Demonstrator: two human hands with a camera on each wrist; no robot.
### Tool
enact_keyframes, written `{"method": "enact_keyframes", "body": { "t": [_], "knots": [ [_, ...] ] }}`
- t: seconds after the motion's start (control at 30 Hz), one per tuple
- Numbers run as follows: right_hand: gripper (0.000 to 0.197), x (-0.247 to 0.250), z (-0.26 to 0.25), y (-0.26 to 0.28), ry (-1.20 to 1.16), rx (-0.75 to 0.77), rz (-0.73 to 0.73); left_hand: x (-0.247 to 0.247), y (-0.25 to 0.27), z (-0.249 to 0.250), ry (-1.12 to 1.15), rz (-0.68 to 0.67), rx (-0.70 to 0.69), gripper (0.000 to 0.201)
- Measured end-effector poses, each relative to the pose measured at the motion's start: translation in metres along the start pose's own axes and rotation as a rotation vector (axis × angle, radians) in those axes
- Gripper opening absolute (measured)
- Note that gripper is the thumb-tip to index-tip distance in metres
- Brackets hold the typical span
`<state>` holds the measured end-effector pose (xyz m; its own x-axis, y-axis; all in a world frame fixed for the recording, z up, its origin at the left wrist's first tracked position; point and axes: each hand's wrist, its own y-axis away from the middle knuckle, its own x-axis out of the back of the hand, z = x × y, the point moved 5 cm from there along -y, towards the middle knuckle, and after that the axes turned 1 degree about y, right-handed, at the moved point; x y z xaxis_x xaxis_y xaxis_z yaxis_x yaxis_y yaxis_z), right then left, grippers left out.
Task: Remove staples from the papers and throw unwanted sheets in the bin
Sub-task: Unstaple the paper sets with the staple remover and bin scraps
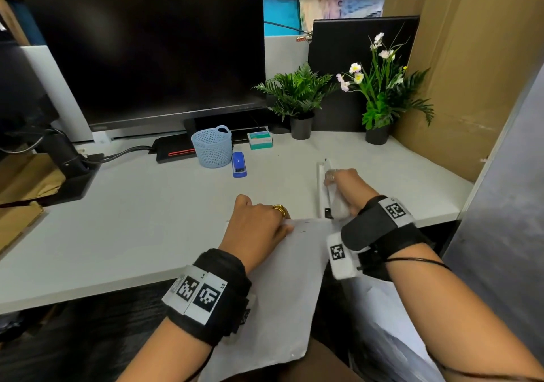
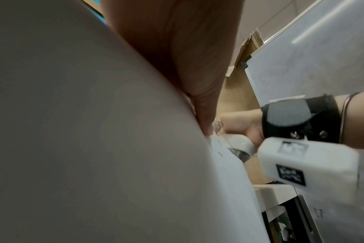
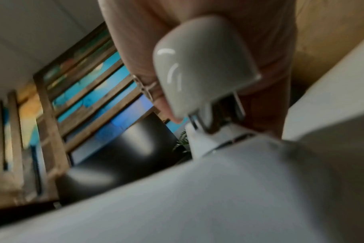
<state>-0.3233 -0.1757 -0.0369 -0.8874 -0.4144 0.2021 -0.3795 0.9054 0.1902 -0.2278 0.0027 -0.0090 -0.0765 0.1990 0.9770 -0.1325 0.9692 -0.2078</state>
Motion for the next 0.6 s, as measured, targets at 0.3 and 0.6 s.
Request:
{"method": "enact_keyframes", "body": {
  "t": [0.3, 0.6],
  "knots": [
    [0.032, 0.023, 0.005, -0.013, 0.861, 0.105, 0.112, -0.018, -0.005, -0.002, 0.029, 0.004, -0.034, 0.032],
    [0.029, -0.009, 0.001, 0.072, 0.662, 0.709, -0.227, -0.015, -0.003, -0.018, 0.17, 0.162, -0.016, 0.031]
  ]
}}
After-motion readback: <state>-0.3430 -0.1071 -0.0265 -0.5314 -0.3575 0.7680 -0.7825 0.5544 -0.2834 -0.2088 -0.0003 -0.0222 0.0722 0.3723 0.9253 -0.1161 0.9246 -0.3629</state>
